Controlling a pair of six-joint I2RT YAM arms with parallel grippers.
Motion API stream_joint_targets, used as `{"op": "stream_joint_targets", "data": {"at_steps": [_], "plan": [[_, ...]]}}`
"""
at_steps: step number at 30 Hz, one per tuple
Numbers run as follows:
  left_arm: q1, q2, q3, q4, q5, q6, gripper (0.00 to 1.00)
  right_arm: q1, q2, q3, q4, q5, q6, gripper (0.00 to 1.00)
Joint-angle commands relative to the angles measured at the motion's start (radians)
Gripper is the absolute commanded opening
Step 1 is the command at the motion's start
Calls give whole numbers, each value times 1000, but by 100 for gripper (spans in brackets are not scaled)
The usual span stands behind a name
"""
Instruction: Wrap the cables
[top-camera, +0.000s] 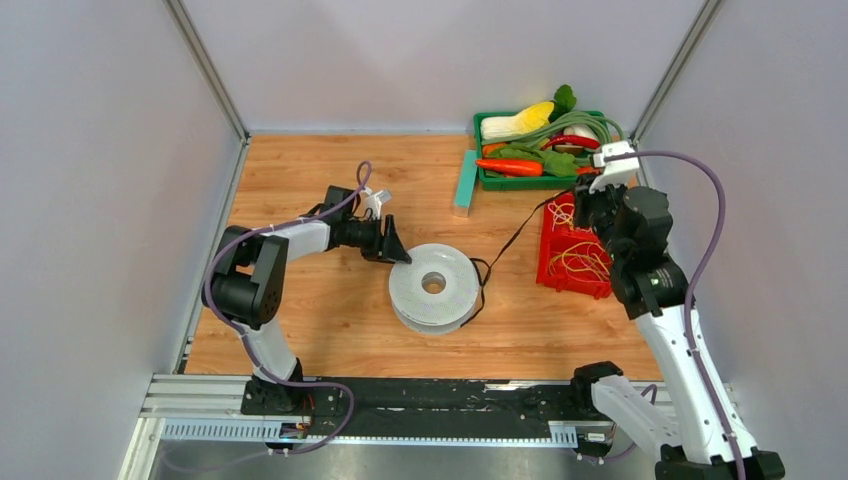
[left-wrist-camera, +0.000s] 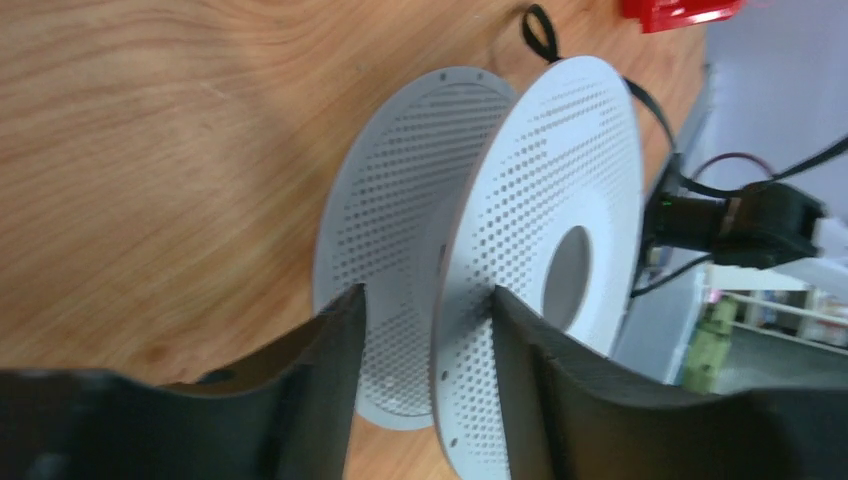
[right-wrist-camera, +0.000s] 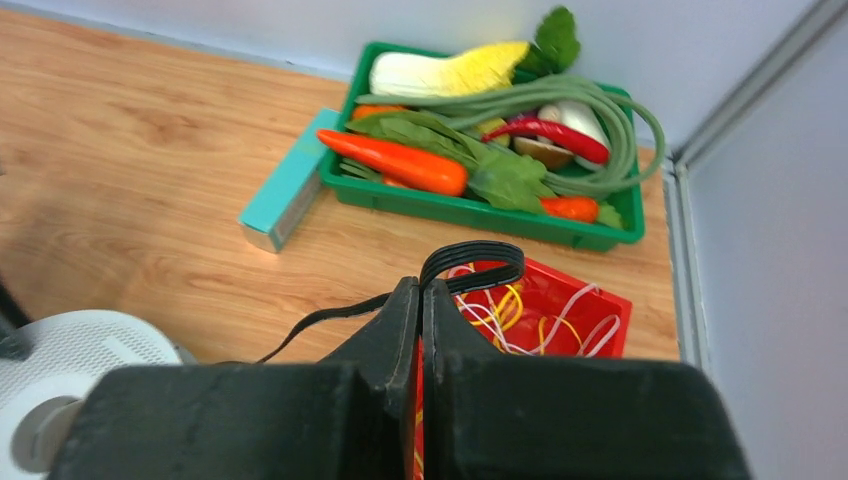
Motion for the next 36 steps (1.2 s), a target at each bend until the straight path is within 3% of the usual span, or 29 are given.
{"op": "stream_joint_targets", "data": {"at_steps": [1, 4, 7, 12, 17, 22, 27, 28, 30, 33, 34, 36], "plan": [[-5, -12, -17, 144, 125, -64, 47, -79, 50, 60, 8, 45, 21, 0], [-8, -81, 3, 127, 162, -42, 22, -125, 61, 64, 9, -56, 35, 0], [-25, -190, 43, -26, 171, 62, 0, -147, 65, 66, -17, -223, 47, 0], [-154, -438, 103, -405, 80, 485, 0, -148, 88, 81, -78, -551, 49, 0], [-321, -650, 42, -514, -97, 723, 0, -133, 146, 81, -168, -875, 59, 0], [-441, -742, -60, -511, -203, 881, 0, 0, 165, 21, -221, -919, -3, 0], [-462, -746, -95, -505, -238, 940, 0, 178, 163, -12, -212, -853, -46, 0], [-464, -746, -94, -502, -240, 940, 2, 210, 160, -19, -204, -830, -48, 0], [-464, -753, -86, -503, -237, 940, 16, 266, 151, -37, -172, -797, -42, 0], [-462, -788, -65, -543, -198, 959, 65, 323, 148, -60, -118, -753, -11, 0], [-464, -808, -54, -565, -182, 969, 72, 335, 153, -60, -109, -742, -4, 0], [-458, -862, -45, -551, -192, 935, 73, 355, 159, -55, -96, -727, 22, 0]]}}
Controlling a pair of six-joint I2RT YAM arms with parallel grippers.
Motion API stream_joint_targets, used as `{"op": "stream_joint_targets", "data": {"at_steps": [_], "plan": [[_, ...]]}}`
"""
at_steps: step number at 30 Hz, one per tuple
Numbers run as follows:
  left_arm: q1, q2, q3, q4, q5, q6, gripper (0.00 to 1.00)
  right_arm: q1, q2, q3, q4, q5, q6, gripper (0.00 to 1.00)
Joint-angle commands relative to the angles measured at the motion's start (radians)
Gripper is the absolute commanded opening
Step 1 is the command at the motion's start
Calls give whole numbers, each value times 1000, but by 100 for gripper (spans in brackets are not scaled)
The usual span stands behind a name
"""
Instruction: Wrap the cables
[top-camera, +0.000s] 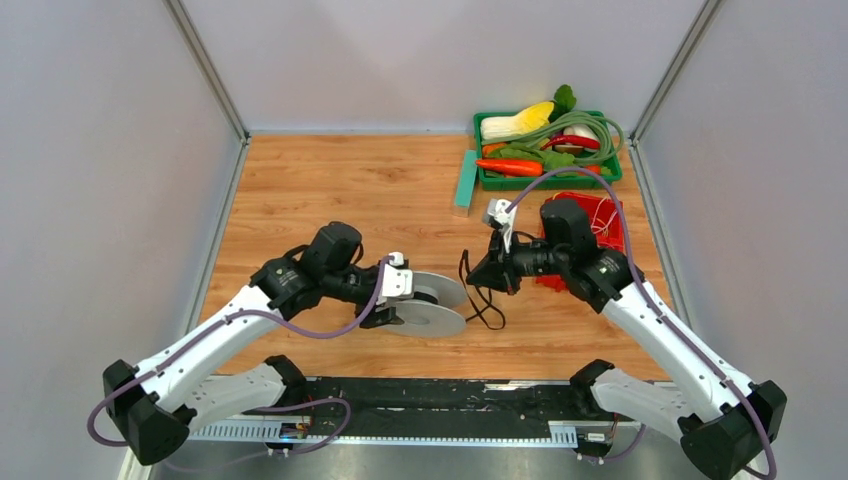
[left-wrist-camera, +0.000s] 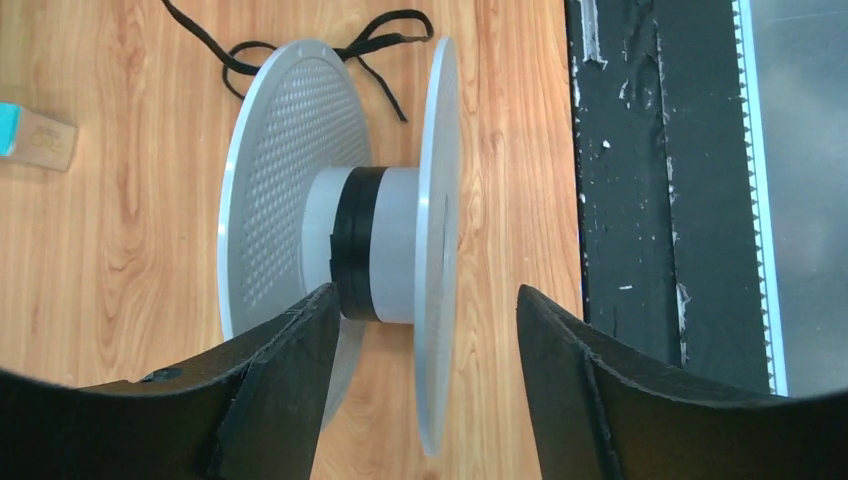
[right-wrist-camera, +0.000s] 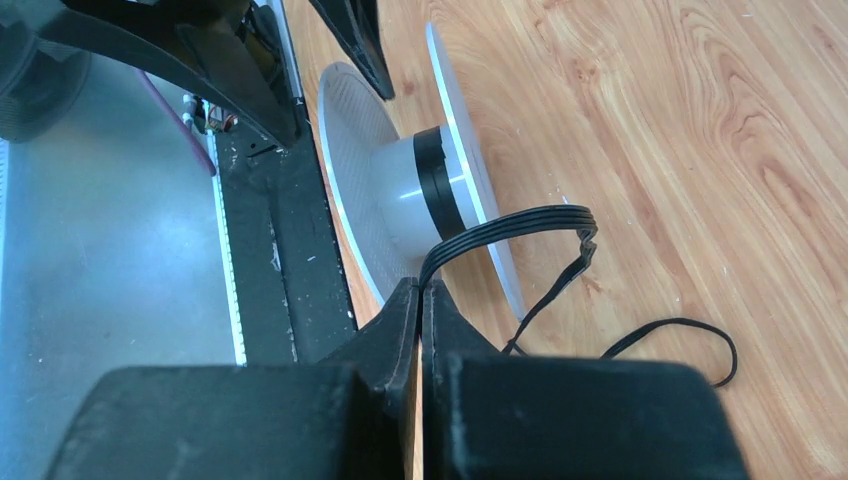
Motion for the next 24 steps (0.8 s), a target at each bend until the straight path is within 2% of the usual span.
{"op": "stream_joint_targets", "data": {"at_steps": [1, 4, 8, 12, 15, 20, 24], "plan": [[17, -122, 25, -7, 13, 7, 73, 47, -8, 4, 101, 61, 42, 0], [87, -201, 5, 83, 9, -48, 70, 85, -5, 4, 75, 90, 27, 0], [140, -243, -51, 183, -100, 12, 60, 96, -5, -7, 29, 113, 50, 0], [153, -205, -104, 290, -145, 39, 58, 119, -34, -56, 136, 130, 232, 0], [153, -148, -104, 296, -85, 47, 50, 156, -31, -77, 262, 157, 350, 0], [152, -117, -125, 315, -47, 43, 42, 217, 47, -73, 348, 246, 537, 0], [146, -99, -134, 327, -71, -5, 24, 253, 78, -80, 397, 355, 680, 0]]}}
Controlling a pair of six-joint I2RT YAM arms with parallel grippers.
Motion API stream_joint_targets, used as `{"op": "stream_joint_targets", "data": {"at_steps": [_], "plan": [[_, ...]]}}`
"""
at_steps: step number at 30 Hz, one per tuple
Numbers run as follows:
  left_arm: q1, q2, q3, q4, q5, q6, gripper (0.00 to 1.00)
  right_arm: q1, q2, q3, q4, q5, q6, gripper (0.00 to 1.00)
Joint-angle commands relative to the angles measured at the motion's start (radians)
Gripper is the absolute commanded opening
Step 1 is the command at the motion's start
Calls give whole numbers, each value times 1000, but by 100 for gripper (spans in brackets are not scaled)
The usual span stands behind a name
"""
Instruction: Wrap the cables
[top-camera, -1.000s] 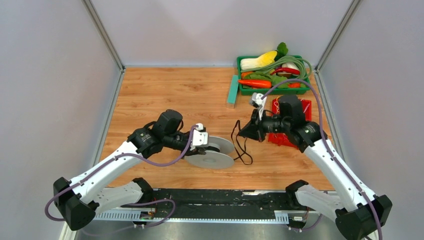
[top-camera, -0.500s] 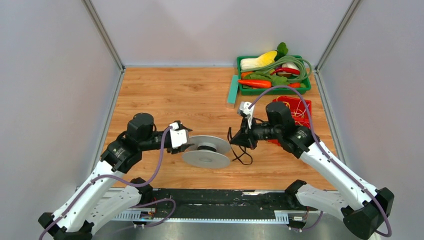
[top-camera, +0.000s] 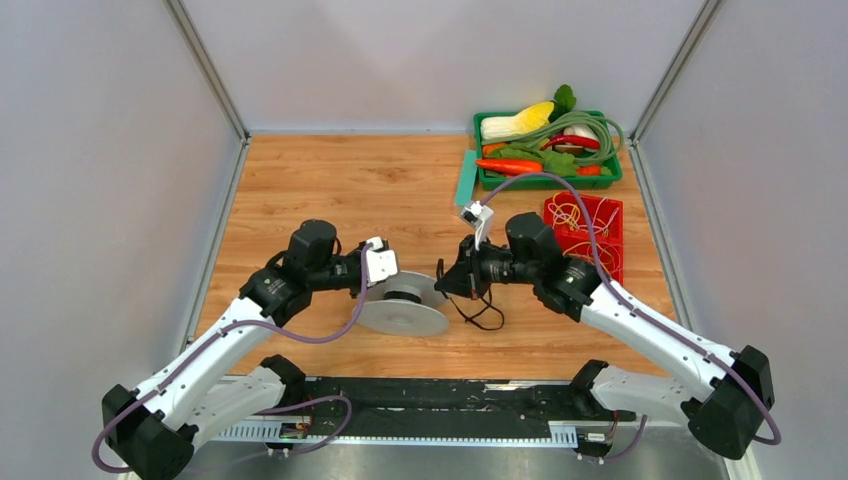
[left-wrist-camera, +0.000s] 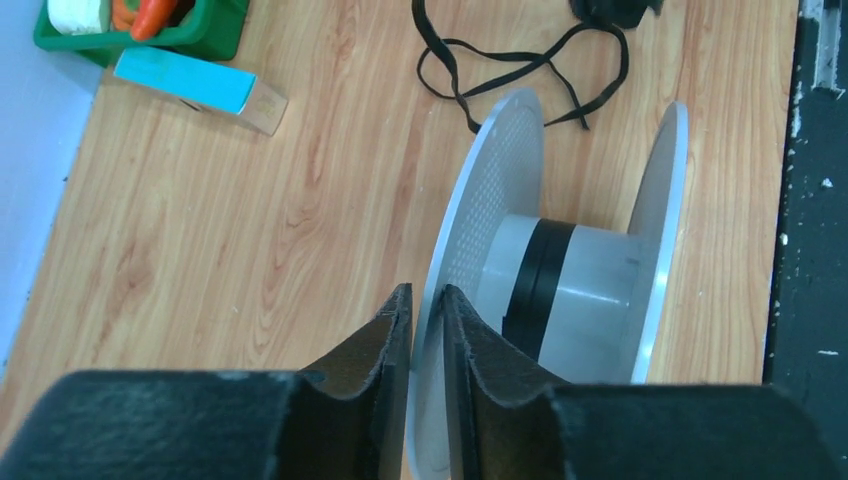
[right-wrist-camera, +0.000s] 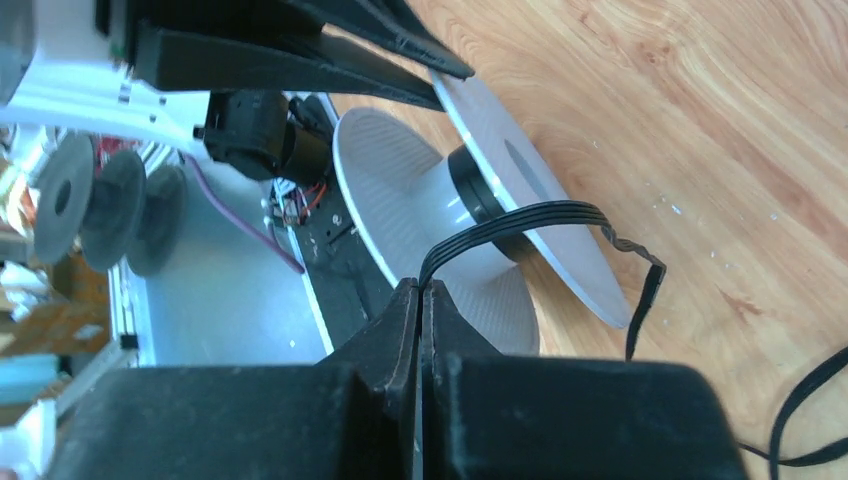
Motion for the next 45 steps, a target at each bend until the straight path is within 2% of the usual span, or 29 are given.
{"op": "stream_joint_targets", "data": {"at_steps": [1, 3, 4, 10, 12, 16, 20, 26, 29, 33, 36, 38, 41, 45], "plan": [[-4, 9, -3, 65, 21, -33, 15, 41, 28, 15, 94, 182, 238, 0], [-6, 6, -10, 83, -5, -59, 2, 46, 33, 48, 26, 259, 255, 0], [-6, 5, -19, 94, -26, -74, 0, 46, 27, 65, -11, 304, 241, 0], [-6, -32, -50, 111, -82, -67, 0, 45, -92, 108, -176, 388, 122, 0], [-6, -30, -50, 115, -101, -84, 0, 45, -169, 89, -179, 369, 114, 0], [-6, -26, -53, 121, -79, -74, 0, 46, -223, 65, -168, 186, 143, 0], [-6, -9, -35, 121, -63, -81, 0, 45, -145, 85, -170, 37, 168, 0], [-6, -17, -21, 112, 0, -87, 0, 45, -30, 107, -26, 76, 109, 0], [-6, -20, -23, 97, 12, -76, 0, 43, 48, 168, -33, 61, 73, 0], [-6, -46, -24, 79, 12, -53, 0, 5, 33, 269, -234, 47, -47, 0], [-6, -53, -23, 83, 13, -51, 0, -70, -62, 231, -289, 43, -108, 0], [-6, -50, -21, 86, 20, -54, 0, -101, -111, 210, -340, 47, -205, 0], [-6, -44, -20, 85, 26, -59, 0, -126, -146, 188, -357, 58, -370, 0], [-6, -32, -10, 83, 29, -79, 0, -126, -104, 185, -296, 82, -455, 0]]}}
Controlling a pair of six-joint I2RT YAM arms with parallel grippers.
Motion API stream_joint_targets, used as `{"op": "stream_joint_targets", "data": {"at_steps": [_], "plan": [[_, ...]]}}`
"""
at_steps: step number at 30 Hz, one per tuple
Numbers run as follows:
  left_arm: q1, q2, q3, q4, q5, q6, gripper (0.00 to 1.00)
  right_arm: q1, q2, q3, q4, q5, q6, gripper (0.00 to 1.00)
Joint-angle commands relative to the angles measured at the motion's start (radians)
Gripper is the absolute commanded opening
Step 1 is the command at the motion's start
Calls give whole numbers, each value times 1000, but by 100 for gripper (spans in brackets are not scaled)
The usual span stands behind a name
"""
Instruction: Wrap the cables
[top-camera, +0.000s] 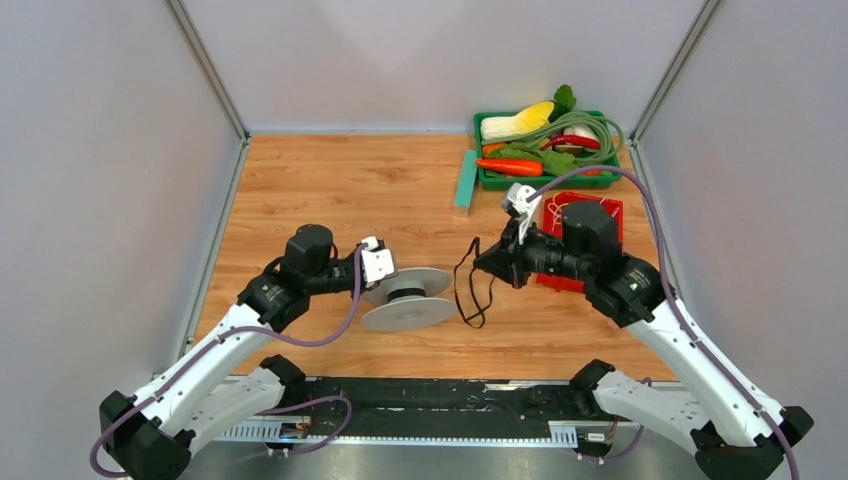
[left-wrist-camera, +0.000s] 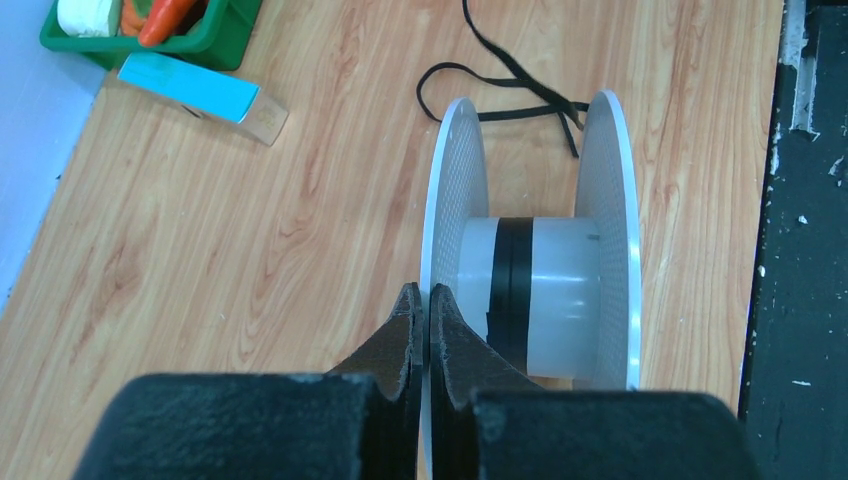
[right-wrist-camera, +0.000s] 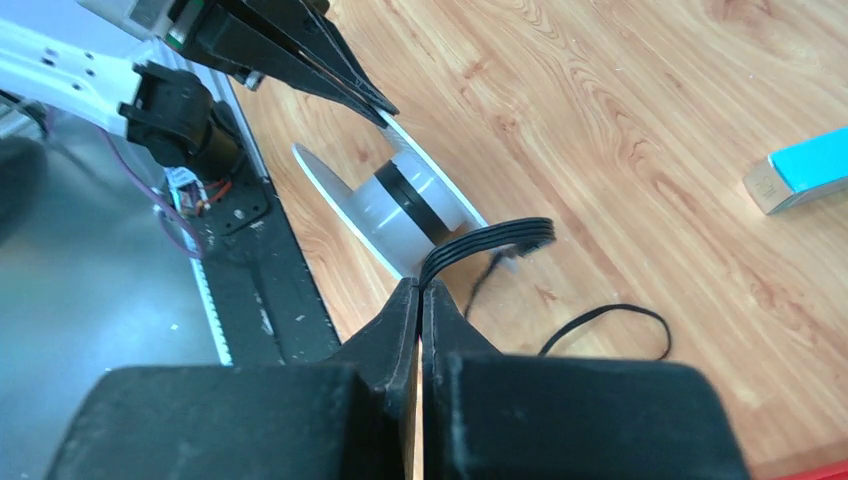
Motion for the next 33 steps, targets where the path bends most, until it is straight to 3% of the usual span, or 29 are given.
{"op": "stream_joint_targets", "data": {"at_steps": [1, 11, 17, 25, 28, 33], "plan": [[0, 9, 35, 10, 29, 1, 0, -4, 62, -18, 62, 21, -172, 0], [0, 30, 51, 18, 12, -90, 0, 139, 117, -91, 252, -67, 94, 0], [0, 44, 51, 42, 10, -130, 0, 260, 138, -126, 358, 0, 200, 0], [0, 29, 46, 52, 32, -156, 0, 262, 275, -171, 528, 128, 399, 0], [2, 12, 45, 47, 29, -174, 9, 262, 307, -172, 576, 146, 464, 0], [42, -63, 51, 29, 3, -209, 36, 263, 315, -186, 620, 208, 548, 0]]}}
